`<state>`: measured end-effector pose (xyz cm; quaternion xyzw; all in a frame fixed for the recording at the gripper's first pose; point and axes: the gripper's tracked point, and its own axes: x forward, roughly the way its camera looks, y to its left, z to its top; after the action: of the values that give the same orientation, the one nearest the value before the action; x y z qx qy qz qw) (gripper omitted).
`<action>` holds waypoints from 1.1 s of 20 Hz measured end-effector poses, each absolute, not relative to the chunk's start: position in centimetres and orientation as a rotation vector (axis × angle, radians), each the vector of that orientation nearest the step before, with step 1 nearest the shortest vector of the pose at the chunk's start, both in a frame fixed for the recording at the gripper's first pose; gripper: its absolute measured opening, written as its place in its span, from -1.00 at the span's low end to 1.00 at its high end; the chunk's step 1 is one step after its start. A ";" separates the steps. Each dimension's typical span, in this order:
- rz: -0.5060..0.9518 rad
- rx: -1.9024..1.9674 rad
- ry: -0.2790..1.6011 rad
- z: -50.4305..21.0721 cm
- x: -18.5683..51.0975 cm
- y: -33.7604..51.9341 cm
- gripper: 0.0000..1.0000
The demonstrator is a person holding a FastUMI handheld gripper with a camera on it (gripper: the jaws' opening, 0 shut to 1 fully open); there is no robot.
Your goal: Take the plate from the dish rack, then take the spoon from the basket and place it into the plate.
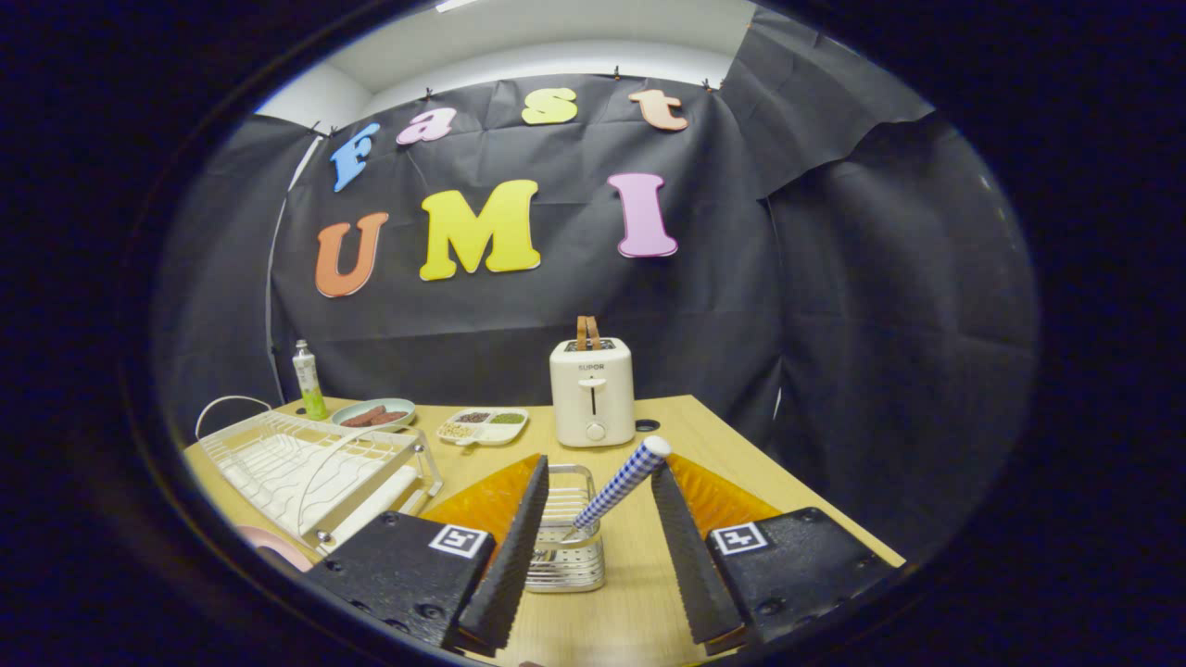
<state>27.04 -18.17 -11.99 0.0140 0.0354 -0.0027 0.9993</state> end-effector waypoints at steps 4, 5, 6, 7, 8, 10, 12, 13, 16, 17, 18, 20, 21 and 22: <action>0.034 0.047 0.118 -12.4 28.6 -16.9 -0.39; 0.051 0.059 0.119 -12.1 29.0 -16.5 -0.40; 0.065 0.072 0.123 -12.1 29.2 -16.1 -0.48; 0.073 0.084 0.130 -12.0 29.4 -15.8 -0.50; 0.083 0.097 0.129 -11.7 29.2 -15.4 -0.55; 0.061 0.091 0.091 -10.8 28.9 -15.1 -0.67; 0.055 0.088 0.036 -9.6 28.3 -14.6 -0.71; 0.063 0.089 0.023 -9.1 28.1 -14.1 -0.72; 0.045 0.062 -0.006 -7.6 27.5 -13.9 -0.72; 0.035 0.052 -0.023 -6.7 27.2 -13.9 -0.72; 0.033 0.042 -0.039 -5.8 26.7 -13.5 -0.72; 0.030 0.035 -0.064 -3.7 25.3 -13.1 -0.72; 0.026 0.038 -0.076 -2.7 24.3 -12.9 -0.72; 0.010 0.035 -0.086 -1.5 23.4 -12.6 -0.72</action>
<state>23.41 -12.65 -1.54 0.0173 -0.0429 0.0051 0.9989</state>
